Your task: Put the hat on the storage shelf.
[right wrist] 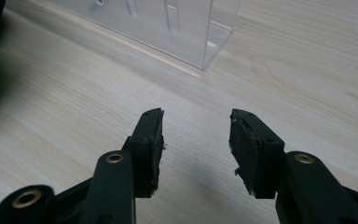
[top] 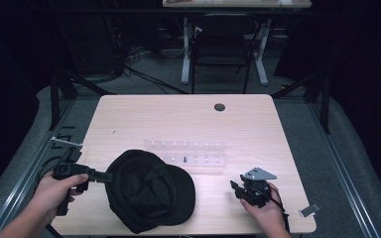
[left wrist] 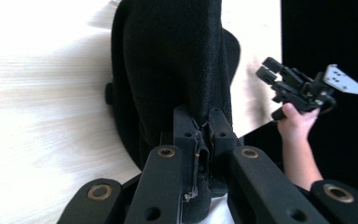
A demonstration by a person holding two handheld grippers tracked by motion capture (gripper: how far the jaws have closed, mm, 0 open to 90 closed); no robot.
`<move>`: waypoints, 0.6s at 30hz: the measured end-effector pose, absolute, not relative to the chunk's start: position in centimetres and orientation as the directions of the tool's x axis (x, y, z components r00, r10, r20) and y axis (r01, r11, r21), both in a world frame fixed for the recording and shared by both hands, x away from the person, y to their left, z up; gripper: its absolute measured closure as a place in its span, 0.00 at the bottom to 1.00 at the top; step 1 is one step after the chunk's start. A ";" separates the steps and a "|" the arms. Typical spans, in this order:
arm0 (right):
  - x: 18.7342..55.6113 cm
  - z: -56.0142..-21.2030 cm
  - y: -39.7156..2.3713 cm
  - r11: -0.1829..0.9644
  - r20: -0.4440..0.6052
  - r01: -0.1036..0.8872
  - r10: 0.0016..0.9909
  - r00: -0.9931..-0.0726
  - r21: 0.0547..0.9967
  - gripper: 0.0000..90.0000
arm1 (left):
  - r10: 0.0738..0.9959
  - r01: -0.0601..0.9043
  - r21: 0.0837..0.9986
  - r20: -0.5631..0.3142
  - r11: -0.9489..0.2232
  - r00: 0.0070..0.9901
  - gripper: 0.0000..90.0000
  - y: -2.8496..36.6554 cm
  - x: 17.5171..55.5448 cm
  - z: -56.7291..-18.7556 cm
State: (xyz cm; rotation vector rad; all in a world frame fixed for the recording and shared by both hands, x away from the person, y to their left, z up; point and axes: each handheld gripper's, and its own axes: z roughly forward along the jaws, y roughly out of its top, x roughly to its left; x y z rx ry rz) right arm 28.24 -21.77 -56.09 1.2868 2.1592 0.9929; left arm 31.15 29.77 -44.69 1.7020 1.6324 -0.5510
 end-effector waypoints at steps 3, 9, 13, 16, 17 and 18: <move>28.3 -56.1 -21.8 0.307 -0.002 0.569 0.881 -0.473 0.763 0.60 | 0.653 0.980 0.196 -0.748 0.042 0.122 0.95 29.8 31.1 -44.3; 28.3 -56.1 -21.8 0.309 -0.003 0.570 0.881 -0.472 0.761 0.60 | 0.621 0.979 0.198 -0.774 0.054 0.123 0.95 29.4 31.0 -43.4; 28.3 -56.1 -21.8 0.307 -0.002 0.570 0.882 -0.472 0.762 0.60 | 0.590 0.980 0.192 -0.798 0.059 0.121 0.95 29.3 31.0 -43.0; 28.3 -56.1 -21.8 0.304 0.001 0.569 0.881 -0.472 0.765 0.60 | 0.568 0.979 0.190 -0.815 0.072 0.116 0.95 29.2 31.1 -42.7; 28.3 -56.1 -21.8 0.304 0.001 0.569 0.882 -0.472 0.764 0.60 | 0.558 0.979 0.189 -0.822 0.073 0.117 0.95 29.2 31.1 -42.6; 28.3 -56.1 -21.8 0.304 0.002 0.571 0.881 -0.472 0.763 0.60 | 0.550 0.979 0.189 -0.827 0.079 0.115 0.95 29.2 31.1 -42.5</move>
